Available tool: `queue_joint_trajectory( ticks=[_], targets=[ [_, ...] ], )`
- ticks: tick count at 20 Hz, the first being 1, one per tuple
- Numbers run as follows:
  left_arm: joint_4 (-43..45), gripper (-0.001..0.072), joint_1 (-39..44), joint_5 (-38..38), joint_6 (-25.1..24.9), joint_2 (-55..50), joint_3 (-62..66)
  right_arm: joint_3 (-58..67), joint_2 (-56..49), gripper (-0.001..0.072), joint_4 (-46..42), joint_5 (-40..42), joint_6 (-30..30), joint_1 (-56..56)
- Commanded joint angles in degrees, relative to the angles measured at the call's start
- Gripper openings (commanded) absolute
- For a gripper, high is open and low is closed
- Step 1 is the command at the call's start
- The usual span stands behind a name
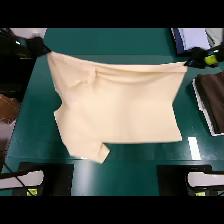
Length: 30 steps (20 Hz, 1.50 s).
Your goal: Fold the shirts.
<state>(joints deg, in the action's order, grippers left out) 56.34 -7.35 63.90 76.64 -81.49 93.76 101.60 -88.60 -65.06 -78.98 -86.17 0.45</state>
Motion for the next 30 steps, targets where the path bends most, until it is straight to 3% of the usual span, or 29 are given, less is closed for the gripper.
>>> queue_joint_trajectory(
  ticks=[1, 2, 6, 9, 11, 15, 19, 27, 30],
  targets=[
    [-1.27, 0.0324, -0.17, -2.60, -1.51, -7.52, -0.68, 5.49, -9.90, 0.0225, 3.76, 2.29, 0.07, 0.59],
    [-0.85, 0.0565, -0.39, -3.08, -0.96, -7.61, -0.66, 7.93, -11.37, 0.0459, 5.77, 2.14, 0.07, -0.15],
    [-0.11, 0.0540, -4.28, 6.38, 0.11, -5.22, 0.11, 11.50, -10.71, 0.0450, 9.94, -3.48, 1.51, -3.39],
    [5.68, 0.0540, -7.06, 12.57, 0.96, 0.22, -4.66, 1.16, -3.52, 0.0449, 9.55, -6.29, 4.90, -5.62],
    [9.44, 0.0540, -7.32, 10.56, 1.49, 6.88, -14.99, -9.51, 2.73, 0.0449, 9.62, -4.57, 5.70, -6.51],
    [9.09, 0.0540, -7.32, 8.61, 2.86, 19.98, -41.00, -28.87, 14.16, 0.0450, 9.60, 2.99, 5.73, -6.58],
    [4.02, 0.0540, -7.32, 7.30, 2.84, 27.28, -59.39, -37.90, 19.96, 0.0449, 10.05, 5.97, 5.75, -6.58],
    [-5.40, 0.0540, -7.15, -2.49, 0.37, 28.22, -71.21, -40.92, 23.96, 0.0449, 10.05, 7.23, 5.75, -6.60],
    [-10.80, 0.0538, -7.15, -4.37, -3.21, 28.20, -71.78, -40.92, 23.96, 0.0449, 10.08, 7.23, 5.73, -6.60]
  ],
)
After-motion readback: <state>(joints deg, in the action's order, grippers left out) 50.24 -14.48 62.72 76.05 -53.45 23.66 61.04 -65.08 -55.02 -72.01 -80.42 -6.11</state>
